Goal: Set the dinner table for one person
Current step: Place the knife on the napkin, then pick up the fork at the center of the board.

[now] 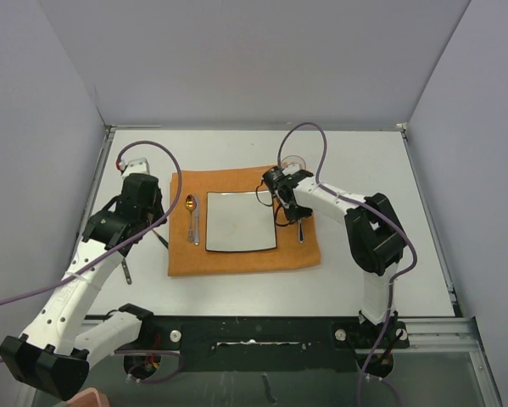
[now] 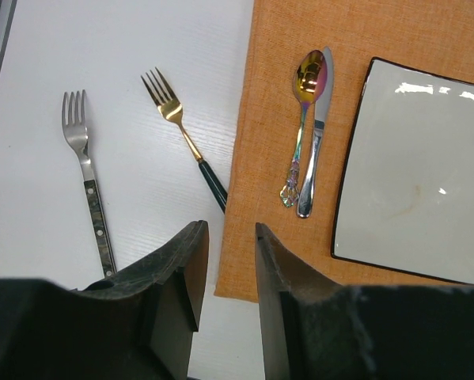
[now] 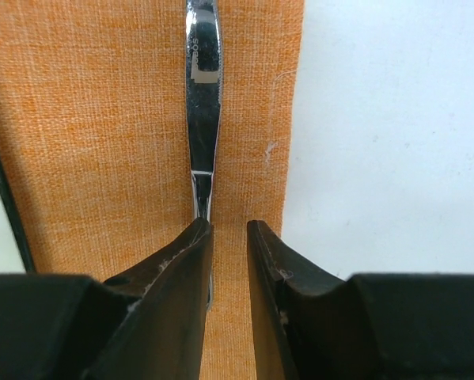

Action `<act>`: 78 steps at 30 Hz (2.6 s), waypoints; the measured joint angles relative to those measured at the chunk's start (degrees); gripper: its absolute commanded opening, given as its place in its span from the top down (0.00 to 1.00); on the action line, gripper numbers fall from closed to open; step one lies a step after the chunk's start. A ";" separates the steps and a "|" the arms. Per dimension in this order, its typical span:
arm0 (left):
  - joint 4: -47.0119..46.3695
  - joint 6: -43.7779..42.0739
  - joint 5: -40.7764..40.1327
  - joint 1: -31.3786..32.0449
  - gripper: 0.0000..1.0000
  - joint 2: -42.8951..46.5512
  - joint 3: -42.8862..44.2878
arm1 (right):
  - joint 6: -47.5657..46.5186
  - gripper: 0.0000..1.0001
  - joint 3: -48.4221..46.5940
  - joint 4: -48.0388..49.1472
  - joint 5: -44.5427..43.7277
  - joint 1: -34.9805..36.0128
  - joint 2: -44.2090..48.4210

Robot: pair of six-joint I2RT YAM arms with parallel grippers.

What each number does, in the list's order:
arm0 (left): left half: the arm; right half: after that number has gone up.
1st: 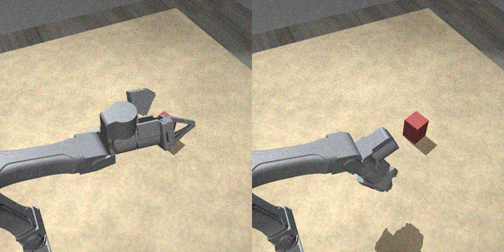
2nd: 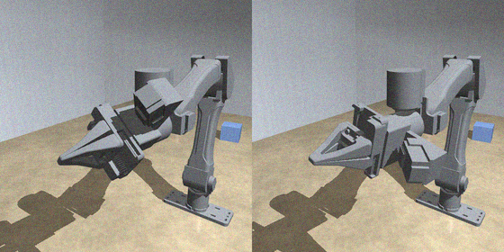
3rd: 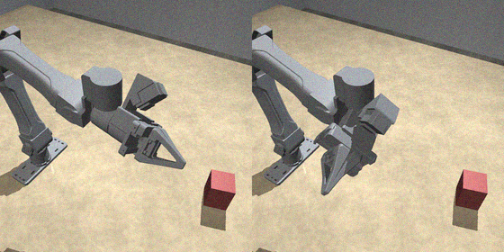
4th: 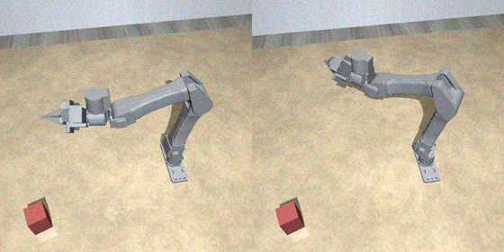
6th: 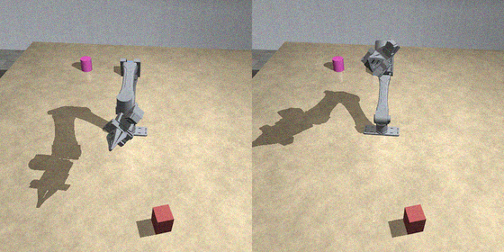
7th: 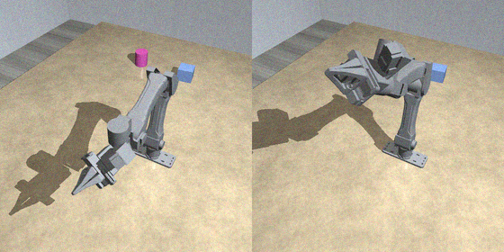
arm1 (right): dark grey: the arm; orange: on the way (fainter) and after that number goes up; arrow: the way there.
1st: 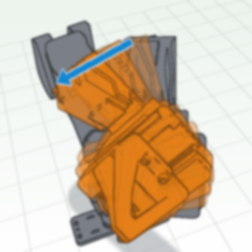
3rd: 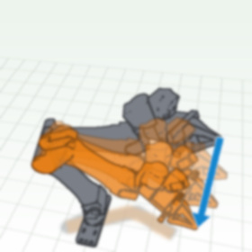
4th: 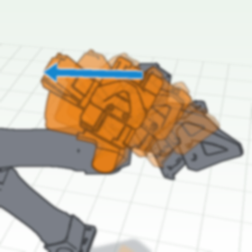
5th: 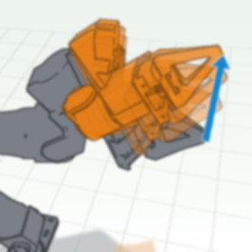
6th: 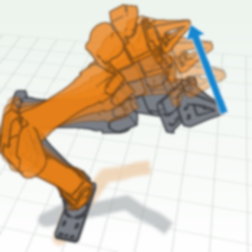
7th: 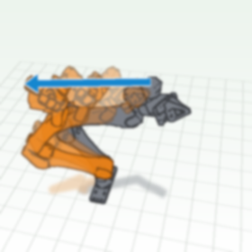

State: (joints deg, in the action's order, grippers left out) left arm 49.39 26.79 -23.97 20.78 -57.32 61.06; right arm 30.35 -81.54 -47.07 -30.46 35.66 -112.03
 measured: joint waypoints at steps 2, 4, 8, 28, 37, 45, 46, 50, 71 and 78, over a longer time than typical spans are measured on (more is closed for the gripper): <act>-0.15 0.68 -0.59 -0.15 0.71 -0.02 -0.68 | 0.04 0.74 -0.63 -0.81 0.02 0.24 0.98; 0.24 2.51 -1.62 -0.68 0.73 -0.28 -1.75 | 0.00 0.74 -1.36 -1.18 0.00 0.59 2.84; 1.14 8.02 -1.62 -3.04 0.73 -2.47 -4.39 | -1.44 0.73 -2.93 -0.96 0.20 2.14 9.11; -7.93 31.69 6.67 -13.25 0.69 -22.05 -11.82 | -7.43 0.71 -5.14 1.07 2.16 4.33 24.61; -12.11 31.43 6.60 -14.80 0.69 -29.70 -9.53 | -8.41 0.71 -3.80 0.70 3.04 5.01 26.14; -14.10 30.93 6.25 -15.43 0.69 -32.61 -7.32 | -9.40 0.71 -3.80 0.70 3.04 4.98 26.43; -14.10 30.82 6.19 -15.47 0.68 -32.81 -7.26 | -9.51 0.71 -3.80 0.70 3.04 4.96 26.43; -14.10 30.03 5.90 -15.98 0.68 -33.05 -7.23 | -10.03 0.71 -3.80 0.70 3.04 4.87 26.43; -14.99 25.99 7.98 -17.25 1.00 -38.53 -5.92 | -10.93 0.71 -3.82 0.72 2.97 4.39 25.99; -14.95 24.41 7.87 -17.25 1.00 -38.45 -5.88 | -11.37 0.71 -3.82 0.74 2.97 4.07 25.99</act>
State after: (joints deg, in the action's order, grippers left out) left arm 34.44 51.20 -16.10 3.53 -95.77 55.18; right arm 18.98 -85.36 -46.33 -27.49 39.72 -86.04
